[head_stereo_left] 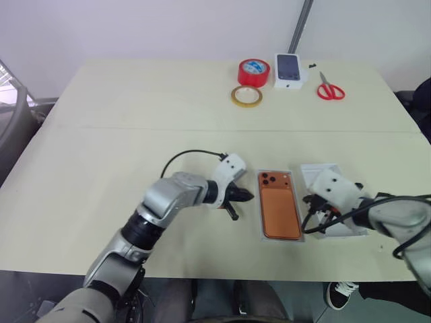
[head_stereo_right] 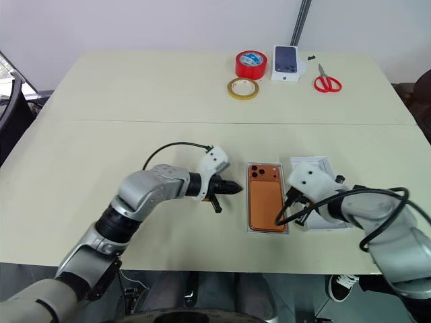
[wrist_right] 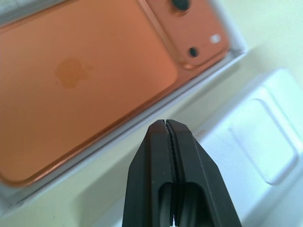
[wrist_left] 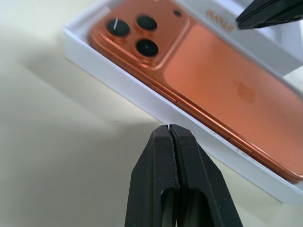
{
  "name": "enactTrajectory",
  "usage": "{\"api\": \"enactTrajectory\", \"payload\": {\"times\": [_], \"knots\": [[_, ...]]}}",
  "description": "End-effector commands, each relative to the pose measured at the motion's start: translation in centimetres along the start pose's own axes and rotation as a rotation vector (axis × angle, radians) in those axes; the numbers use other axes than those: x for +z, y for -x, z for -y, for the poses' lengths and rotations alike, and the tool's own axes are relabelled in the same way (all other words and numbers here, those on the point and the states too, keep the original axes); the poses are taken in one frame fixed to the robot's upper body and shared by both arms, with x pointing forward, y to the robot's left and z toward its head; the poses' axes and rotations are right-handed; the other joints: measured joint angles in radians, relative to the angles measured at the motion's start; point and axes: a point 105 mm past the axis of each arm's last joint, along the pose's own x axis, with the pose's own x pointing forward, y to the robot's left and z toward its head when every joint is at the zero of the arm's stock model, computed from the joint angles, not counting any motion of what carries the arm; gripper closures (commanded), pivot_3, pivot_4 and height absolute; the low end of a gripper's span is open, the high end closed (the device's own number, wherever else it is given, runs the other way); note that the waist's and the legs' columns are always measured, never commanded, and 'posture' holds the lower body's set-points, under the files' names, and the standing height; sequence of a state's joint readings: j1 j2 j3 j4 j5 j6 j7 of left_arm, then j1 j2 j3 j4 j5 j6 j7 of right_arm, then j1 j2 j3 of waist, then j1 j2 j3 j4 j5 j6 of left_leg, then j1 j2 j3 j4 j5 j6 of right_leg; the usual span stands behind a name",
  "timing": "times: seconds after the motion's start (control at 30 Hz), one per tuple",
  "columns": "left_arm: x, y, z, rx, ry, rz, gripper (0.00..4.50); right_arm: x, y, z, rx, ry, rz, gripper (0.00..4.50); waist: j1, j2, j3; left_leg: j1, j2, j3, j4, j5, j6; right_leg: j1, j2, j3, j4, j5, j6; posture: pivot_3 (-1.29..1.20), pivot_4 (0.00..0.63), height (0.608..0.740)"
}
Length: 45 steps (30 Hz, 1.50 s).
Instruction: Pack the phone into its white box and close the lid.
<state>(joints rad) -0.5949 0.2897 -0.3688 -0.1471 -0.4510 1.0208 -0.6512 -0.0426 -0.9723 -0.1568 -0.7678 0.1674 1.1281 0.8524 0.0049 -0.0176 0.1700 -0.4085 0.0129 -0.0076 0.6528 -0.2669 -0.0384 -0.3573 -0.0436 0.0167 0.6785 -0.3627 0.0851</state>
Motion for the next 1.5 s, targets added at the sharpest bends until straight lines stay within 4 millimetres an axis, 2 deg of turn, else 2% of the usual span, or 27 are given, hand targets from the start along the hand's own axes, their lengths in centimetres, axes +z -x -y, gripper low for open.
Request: {"api": "enactTrajectory", "payload": {"times": [0.03,0.13,0.33,0.53,0.63,0.73,0.83,0.97,1.03,1.13,1.23,1.3,1.4,1.5], "knots": [[0.8,2.7,0.6,-0.012,-0.056,0.079,4.50,0.6,1.4,0.6,0.011,-0.094,0.027,3.62,-0.003,0.000,0.000,0.000,0.000,0.000,0.000,0.000,0.000,0.000,0.000,0.000,0.000,0.000,0.000,0.00,0.150,0.740],[0.2,4.8,1.0,-0.015,-0.155,0.118,4.50,-0.4,0.9,0.8,0.002,-0.233,-0.026,2.21,-0.001,0.000,0.000,0.000,0.001,0.000,0.000,0.000,0.000,0.000,0.000,0.000,0.000,0.000,0.000,0.00,0.150,0.740],[0.6,7.3,1.3,-0.013,-0.332,0.246,4.50,-1.5,-0.3,1.2,-0.019,-0.420,-0.087,2.21,0.007,0.001,0.000,0.000,0.000,0.000,0.000,0.000,0.001,0.001,-0.002,0.000,0.000,0.000,0.000,0.00,0.150,0.740],[0.4,7.7,1.7,-0.031,-0.392,0.263,4.50,-2.9,-1.6,1.5,-0.065,-0.529,-0.147,2.21,0.005,0.001,0.000,0.000,0.000,0.001,0.000,-0.001,0.001,0.000,-0.002,0.000,0.000,0.000,0.000,0.00,0.150,0.740],[0.2,7.6,1.9,-0.035,-0.406,0.266,4.50,-2.8,-1.9,1.5,-0.071,-0.541,-0.143,3.04,0.005,0.001,0.000,0.000,0.000,0.001,0.000,-0.001,0.002,0.000,-0.001,0.000,0.000,0.000,0.000,0.00,0.150,0.740],[0.0,7.6,2.2,-0.044,-0.421,0.271,4.50,-2.6,-1.8,1.7,-0.086,-0.550,-0.123,4.45,0.004,0.001,0.000,0.000,0.000,0.001,0.000,-0.001,0.002,0.000,-0.001,0.000,0.000,0.000,0.000,0.00,0.150,0.740],[0.0,7.8,2.4,-0.057,-0.429,0.280,4.50,-2.1,-1.3,2.3,-0.111,-0.550,-0.092,4.45,0.003,0.001,0.000,0.000,0.000,0.001,0.000,-0.001,0.002,0.000,-0.001,0.000,0.000,0.000,0.000,0.00,0.150,0.740],[0.0,8.4,1.2,0.005,-0.430,0.280,4.50,0.7,-0.1,3.7,-0.103,-0.572,0.067,4.45,-0.002,0.002,0.000,0.000,0.000,0.001,0.000,-0.001,0.002,0.000,-0.001,0.000,0.000,0.000,0.000,0.00,0.150,0.740],[0.3,9.1,0.1,0.062,-0.408,0.301,4.50,2.9,0.6,4.3,-0.062,-0.589,0.188,4.45,-0.005,0.002,0.000,0.000,0.000,0.001,0.000,-0.001,0.002,0.000,-0.001,0.000,0.001,0.000,0.000,0.00,0.150,0.740],[0.7,10.5,-2.0,0.158,-0.367,0.331,4.50,7.4,1.4,3.6,0.120,-0.601,0.410,4.45,-0.018,0.002,0.000,0.000,0.001,0.001,-0.001,-0.001,0.002,-0.001,0.000,0.000,0.001,0.000,0.000,0.00,0.150,0.740],[0.5,11.1,-3.3,0.211,-0.372,0.320,4.50,11.0,1.2,1.8,0.329,-0.649,0.563,4.45,-0.024,0.002,0.000,0.000,0.002,0.001,-0.001,-0.001,0.002,-0.001,0.000,0.000,0.001,0.000,0.000,0.00,0.150,0.740],[0.5,11.5,-4.0,0.238,-0.374,0.320,4.50,13.5,1.7,-0.8,0.480,-0.713,0.646,4.45,-0.020,0.002,0.000,0.000,0.002,0.002,-0.001,-0.001,0.002,-0.001,0.000,0.000,0.001,0.000,0.000,0.00,0.150,0.740],[0.6,11.8,-4.4,0.256,-0.379,0.324,4.50,15.0,0.7,-3.8,0.599,-0.912,0.667,4.45,-0.022,0.001,0.001,-0.003,0.002,0.002,0.001,-0.002,0.004,-0.002,-0.001,-0.001,0.001,0.000,0.000,0.00,0.150,0.740],[0.6,11.9,-4.6,0.268,-0.379,0.324,4.50,15.6,-0.3,-6.3,0.627,-1.072,0.673,4.45,-0.024,0.001,0.001,-0.003,0.002,0.002,0.003,-0.002,0.004,-0.001,-0.001,-0.001,0.001,0.000,0.000,0.00,0.150,0.740]]}}
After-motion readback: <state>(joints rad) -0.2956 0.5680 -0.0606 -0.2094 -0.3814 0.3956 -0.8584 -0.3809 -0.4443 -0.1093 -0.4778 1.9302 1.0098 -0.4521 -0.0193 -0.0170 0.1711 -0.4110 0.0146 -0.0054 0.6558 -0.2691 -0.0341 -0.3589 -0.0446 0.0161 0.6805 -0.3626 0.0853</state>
